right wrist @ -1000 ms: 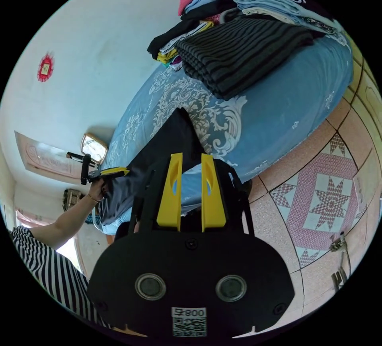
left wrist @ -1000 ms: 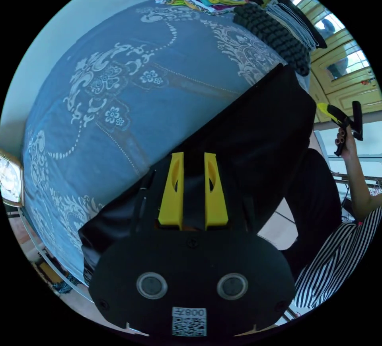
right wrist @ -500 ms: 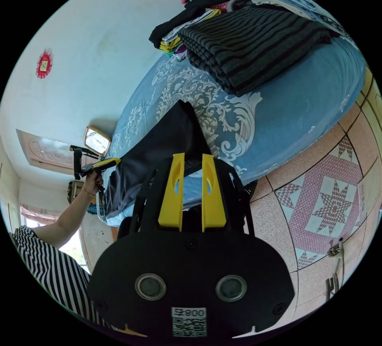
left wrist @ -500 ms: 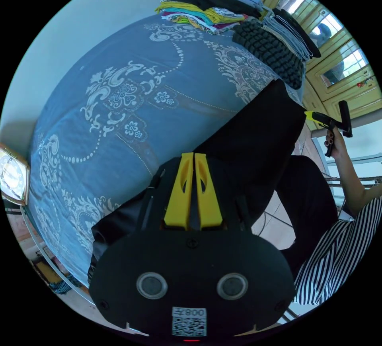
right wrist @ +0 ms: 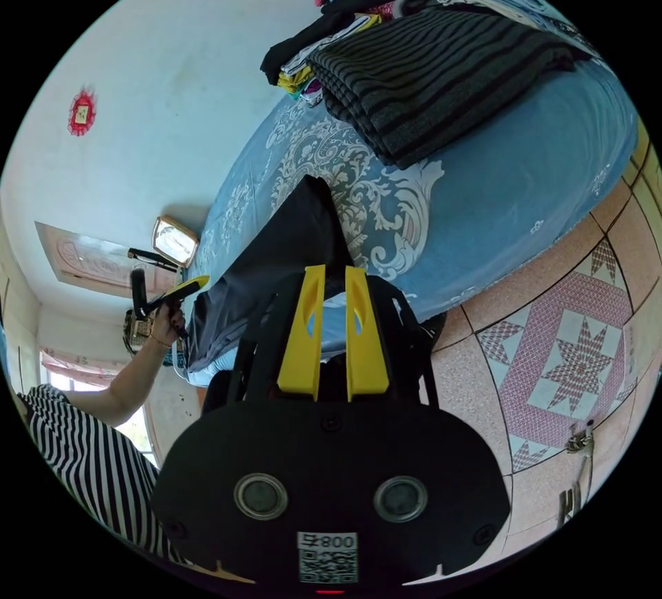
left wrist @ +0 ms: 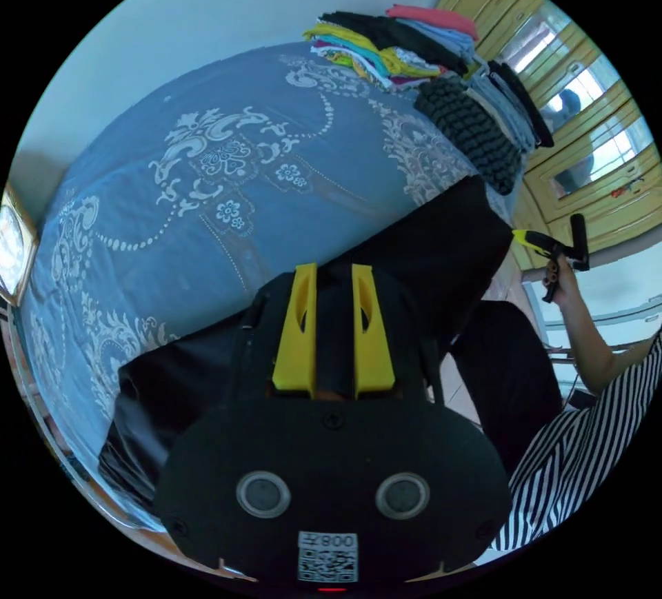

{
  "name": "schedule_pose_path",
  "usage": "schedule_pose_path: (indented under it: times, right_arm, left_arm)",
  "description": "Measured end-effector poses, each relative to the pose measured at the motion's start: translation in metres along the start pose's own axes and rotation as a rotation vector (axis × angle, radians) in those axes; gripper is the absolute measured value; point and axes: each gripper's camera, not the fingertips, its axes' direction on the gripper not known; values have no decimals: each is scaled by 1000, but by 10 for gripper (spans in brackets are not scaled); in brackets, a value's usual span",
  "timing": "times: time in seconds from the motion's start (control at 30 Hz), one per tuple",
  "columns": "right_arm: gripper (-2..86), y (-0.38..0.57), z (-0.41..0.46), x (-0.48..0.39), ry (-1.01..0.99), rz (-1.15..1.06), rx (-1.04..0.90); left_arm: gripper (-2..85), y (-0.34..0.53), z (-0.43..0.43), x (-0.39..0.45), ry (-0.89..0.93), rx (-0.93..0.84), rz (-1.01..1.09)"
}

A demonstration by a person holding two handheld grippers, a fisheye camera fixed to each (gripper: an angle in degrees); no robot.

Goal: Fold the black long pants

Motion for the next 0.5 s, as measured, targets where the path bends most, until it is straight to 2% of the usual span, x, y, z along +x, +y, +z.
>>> schedule_pose_path:
  times: [0.07, 0.2, 0.3, 0.37, 0.5]
  right_arm:
    - [52, -9, 7, -17, 7, -8, -14]
    - [34, -20, 5, -47, 75, 10, 28]
    - [21, -31, 2, -86, 61, -56, 80]
    - [9, -49, 17, -129, 27, -161, 49]
    - [3, -88, 67, -194, 20, -292, -70]
  left_arm:
    - [75, 14, 2, 1, 39, 9, -2]
    - [58, 42, 31, -5, 2, -142, -8]
    - [46, 59, 21, -15, 84, -62, -53]
    - [42, 70, 14, -16, 148, -16, -43]
    - [31, 97, 25, -19, 144, -101, -40]
